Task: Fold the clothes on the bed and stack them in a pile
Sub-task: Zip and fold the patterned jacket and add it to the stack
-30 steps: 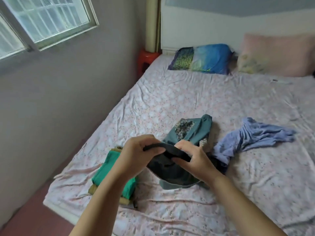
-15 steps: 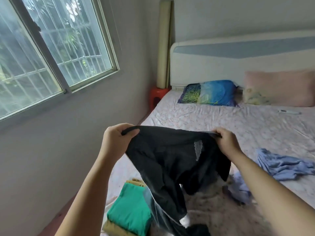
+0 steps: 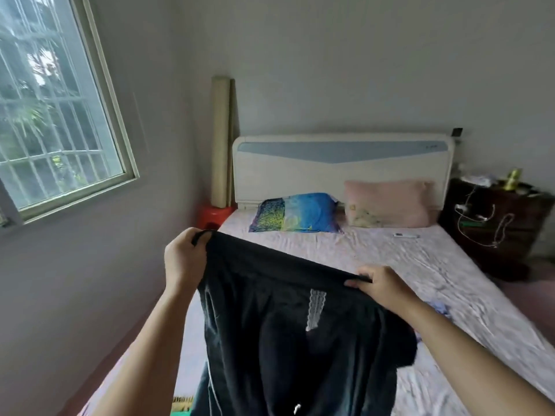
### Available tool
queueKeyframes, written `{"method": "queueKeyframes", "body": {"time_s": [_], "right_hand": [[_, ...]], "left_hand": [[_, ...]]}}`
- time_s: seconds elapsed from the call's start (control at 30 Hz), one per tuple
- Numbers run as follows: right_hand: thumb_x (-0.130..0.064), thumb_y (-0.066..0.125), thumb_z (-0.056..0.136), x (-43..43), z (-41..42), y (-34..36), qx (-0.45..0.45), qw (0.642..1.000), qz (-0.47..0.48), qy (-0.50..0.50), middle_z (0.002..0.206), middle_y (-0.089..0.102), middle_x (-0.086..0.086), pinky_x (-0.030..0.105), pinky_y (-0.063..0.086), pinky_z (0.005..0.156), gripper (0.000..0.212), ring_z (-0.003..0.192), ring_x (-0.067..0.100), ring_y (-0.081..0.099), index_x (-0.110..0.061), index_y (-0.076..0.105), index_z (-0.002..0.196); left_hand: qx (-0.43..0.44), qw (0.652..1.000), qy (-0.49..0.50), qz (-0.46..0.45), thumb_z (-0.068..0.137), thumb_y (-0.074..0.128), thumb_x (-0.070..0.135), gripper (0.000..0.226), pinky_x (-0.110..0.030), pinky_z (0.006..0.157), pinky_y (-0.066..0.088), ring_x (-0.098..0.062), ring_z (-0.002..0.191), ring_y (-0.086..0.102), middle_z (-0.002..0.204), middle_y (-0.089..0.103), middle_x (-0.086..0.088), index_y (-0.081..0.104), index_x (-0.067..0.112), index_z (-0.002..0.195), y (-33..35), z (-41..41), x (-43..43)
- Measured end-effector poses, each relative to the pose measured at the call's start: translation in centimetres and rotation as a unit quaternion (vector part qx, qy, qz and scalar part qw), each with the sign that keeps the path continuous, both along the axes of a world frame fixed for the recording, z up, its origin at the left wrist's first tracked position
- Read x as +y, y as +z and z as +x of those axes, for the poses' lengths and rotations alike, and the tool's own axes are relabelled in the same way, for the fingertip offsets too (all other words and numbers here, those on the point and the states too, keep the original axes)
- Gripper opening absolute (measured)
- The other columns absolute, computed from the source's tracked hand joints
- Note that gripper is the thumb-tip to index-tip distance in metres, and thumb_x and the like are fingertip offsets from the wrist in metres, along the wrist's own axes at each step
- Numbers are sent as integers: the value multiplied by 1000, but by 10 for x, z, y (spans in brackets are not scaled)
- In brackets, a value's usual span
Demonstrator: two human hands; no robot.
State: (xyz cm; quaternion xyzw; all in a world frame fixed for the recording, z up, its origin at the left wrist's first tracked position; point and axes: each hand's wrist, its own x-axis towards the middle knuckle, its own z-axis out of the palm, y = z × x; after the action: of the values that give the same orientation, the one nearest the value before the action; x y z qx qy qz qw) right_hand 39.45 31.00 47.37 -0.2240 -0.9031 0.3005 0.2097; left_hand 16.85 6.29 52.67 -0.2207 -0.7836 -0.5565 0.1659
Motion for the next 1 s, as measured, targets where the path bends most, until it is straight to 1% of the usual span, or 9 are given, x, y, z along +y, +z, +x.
{"method": "queueKeyframes", "body": {"time_s": [0.1,0.17,0.27,0.43,0.57,0.7,0.8,0.9,1.0], "right_hand": [[-28,72,76,3,16,6,-28,997,-71,24,55,33,-3,18,23,49,43,49,0,31,-4,43,54],[-30,74,74,5,31,6,-64,989,-128,48,64,54,1,23,35,58,35,60,4,48,3,61,72],[-25,73,77,11,56,-3,-104,976,-184,45,88,72,2,24,47,76,21,80,10,65,-9,71,90],[-45,71,69,24,82,-21,-79,970,-228,4,105,70,-3,19,50,86,50,98,11,65,-16,66,110],[-19,60,88,32,89,-23,-61,983,-165,-48,87,67,-7,16,44,74,6,84,12,62,-21,65,86],[-18,51,93,43,93,-33,-97,982,-25,-158,73,59,2,32,42,65,25,69,21,54,-33,47,73],[-18,48,94,45,88,-41,-85,974,-12,-207,73,61,11,35,39,60,22,70,30,57,-30,45,76],[-10,50,92,43,74,-29,-6,973,-35,-230,79,62,14,32,32,61,14,74,34,55,-18,52,80],[-2,52,88,41,46,13,125,956,-62,-257,93,65,16,25,28,64,12,84,25,54,-2,63,91]], "left_hand": [[-21,1000,-21,5,90,55,13,20,-28,61,30,-23,68,43,61,48,-4,57,5,71,-5,-1,13],[-30,999,-38,6,91,54,14,19,-29,64,32,-23,70,44,65,50,-5,59,4,76,-4,-3,19],[-40,997,-63,19,90,55,16,17,-35,67,41,-24,71,45,65,49,-2,61,7,78,-4,-4,24],[-49,994,-93,13,88,58,18,15,-41,65,47,-26,68,47,64,52,1,62,12,76,-5,0,26],[-56,993,-101,5,88,59,17,12,-51,67,51,-28,67,51,64,55,0,64,13,77,-8,3,29],[-23,996,-85,-4,88,58,16,13,-32,64,44,-25,70,48,66,54,-4,63,11,77,-11,7,26],[6,998,-59,-27,89,58,15,13,-27,63,37,-25,72,50,70,56,-6,64,9,80,-15,9,23],[79,992,-22,-93,91,55,19,18,-31,63,37,-35,68,53,65,58,-12,63,6,81,-20,5,19],[175,966,8,-192,92,53,20,24,-35,58,38,-45,62,54,64,60,-24,58,-1,81,-15,4,21]]}}
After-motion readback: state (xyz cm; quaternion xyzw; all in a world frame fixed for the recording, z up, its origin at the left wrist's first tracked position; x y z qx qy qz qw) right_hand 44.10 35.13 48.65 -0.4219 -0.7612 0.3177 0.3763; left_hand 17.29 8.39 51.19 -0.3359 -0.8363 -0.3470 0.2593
